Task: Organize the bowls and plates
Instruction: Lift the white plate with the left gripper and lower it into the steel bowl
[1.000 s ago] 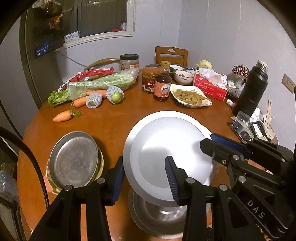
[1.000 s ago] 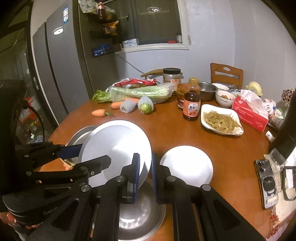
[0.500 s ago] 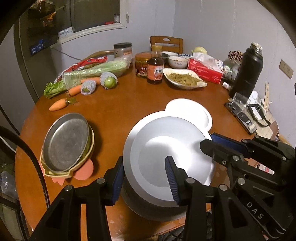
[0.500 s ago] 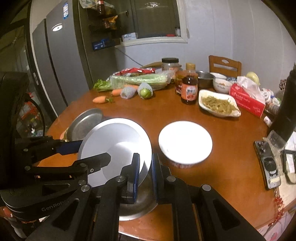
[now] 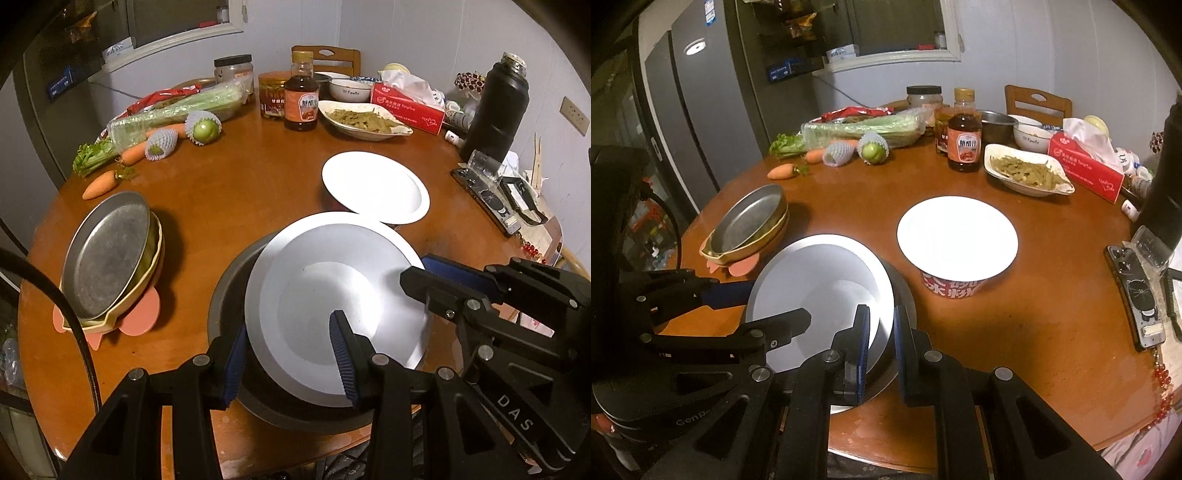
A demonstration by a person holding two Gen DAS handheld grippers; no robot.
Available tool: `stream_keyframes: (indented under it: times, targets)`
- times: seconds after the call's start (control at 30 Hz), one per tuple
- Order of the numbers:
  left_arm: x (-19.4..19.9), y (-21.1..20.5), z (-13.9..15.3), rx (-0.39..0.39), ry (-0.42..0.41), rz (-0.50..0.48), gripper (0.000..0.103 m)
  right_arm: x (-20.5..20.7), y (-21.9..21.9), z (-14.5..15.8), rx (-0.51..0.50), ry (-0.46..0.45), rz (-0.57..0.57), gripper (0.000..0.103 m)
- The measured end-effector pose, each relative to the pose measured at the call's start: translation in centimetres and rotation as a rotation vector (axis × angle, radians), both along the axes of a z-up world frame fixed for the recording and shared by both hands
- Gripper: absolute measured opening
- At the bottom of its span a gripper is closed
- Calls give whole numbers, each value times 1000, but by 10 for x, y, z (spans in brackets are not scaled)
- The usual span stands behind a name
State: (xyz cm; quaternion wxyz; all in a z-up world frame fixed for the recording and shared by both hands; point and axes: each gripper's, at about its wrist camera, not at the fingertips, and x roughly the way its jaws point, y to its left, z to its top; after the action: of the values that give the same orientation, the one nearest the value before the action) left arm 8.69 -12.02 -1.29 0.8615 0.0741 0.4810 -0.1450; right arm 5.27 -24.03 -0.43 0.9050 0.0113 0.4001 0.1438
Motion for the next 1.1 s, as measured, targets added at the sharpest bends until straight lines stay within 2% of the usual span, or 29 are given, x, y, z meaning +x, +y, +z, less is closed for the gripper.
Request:
stream_keyframes:
  times: [0.57,1.1]
  targets:
    - [6,2,-11,8,4,13,44,4,7,-10,-30,5,-1,16]
    - [9,9,-8,-11,-28,35,44,11,0,-14,6,13,-32,17]
